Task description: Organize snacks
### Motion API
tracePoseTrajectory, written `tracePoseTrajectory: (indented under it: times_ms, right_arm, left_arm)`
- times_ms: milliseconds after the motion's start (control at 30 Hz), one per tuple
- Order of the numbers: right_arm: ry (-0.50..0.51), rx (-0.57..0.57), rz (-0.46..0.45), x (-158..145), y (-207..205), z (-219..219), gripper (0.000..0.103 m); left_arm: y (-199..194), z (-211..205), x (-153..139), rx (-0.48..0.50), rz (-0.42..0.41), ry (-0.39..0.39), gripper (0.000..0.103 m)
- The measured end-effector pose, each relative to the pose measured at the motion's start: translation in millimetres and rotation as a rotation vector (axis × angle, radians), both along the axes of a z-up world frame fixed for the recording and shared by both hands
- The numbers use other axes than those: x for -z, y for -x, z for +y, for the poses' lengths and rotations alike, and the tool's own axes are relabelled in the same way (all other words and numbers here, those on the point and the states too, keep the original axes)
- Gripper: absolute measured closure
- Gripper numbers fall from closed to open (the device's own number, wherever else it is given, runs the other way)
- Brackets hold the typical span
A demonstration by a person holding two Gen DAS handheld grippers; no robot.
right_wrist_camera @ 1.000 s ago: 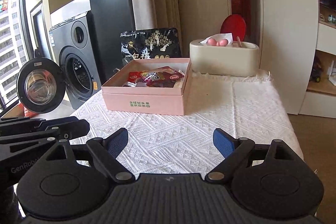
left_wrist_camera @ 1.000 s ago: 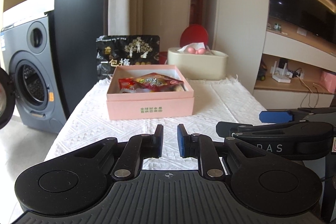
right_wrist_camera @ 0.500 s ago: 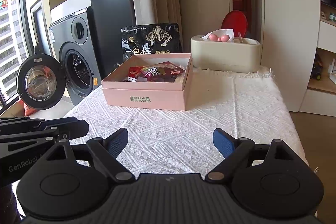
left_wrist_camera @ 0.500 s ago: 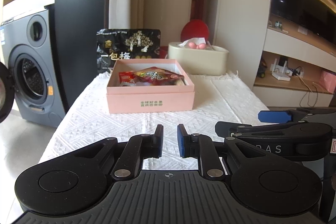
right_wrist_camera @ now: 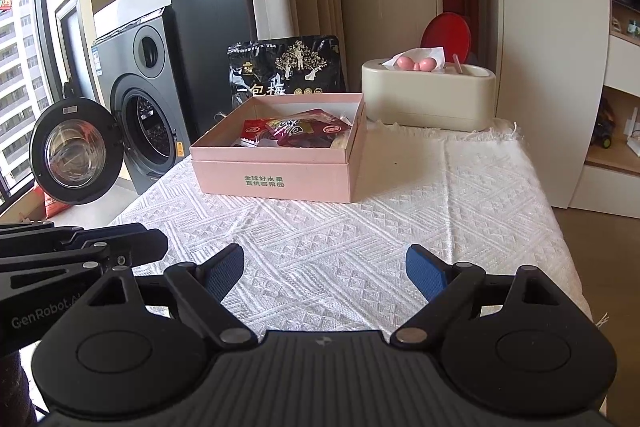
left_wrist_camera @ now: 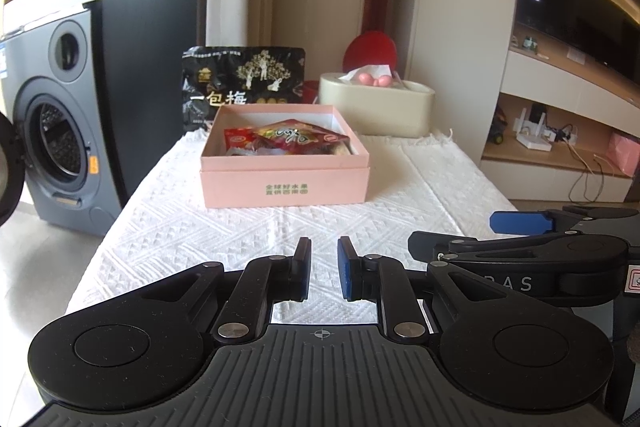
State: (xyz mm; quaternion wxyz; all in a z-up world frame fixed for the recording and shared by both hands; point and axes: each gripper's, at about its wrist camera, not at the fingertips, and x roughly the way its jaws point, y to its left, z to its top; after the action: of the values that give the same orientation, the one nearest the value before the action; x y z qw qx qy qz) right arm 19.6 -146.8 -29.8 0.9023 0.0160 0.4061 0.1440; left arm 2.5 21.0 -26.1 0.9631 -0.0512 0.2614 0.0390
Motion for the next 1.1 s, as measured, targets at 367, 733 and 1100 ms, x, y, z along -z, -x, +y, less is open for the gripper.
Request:
tracePoseTrajectory:
  times_ms: [367, 733, 1100]
  right_arm:
    - [-0.004, 0.0, -0.003, -1.5, 1.8, -0.3, 0.014]
    - [-0.013, 0.002, 0.008, -1.2, 3.0, -1.5, 0.014]
    - [-0.011, 0.006, 0.02, 4.1, 3.3, 0.2, 0.014]
  left_arm:
    - [-0.9, -0.3, 2.9, -0.003, 0.01, 0.001, 0.085]
    - [-0.8, -0.2, 4.0, -0.006, 0.021, 0.007, 0.085]
    - [-2.4, 0.1, 6.7, -0.009, 0.027, 0.009, 0.085]
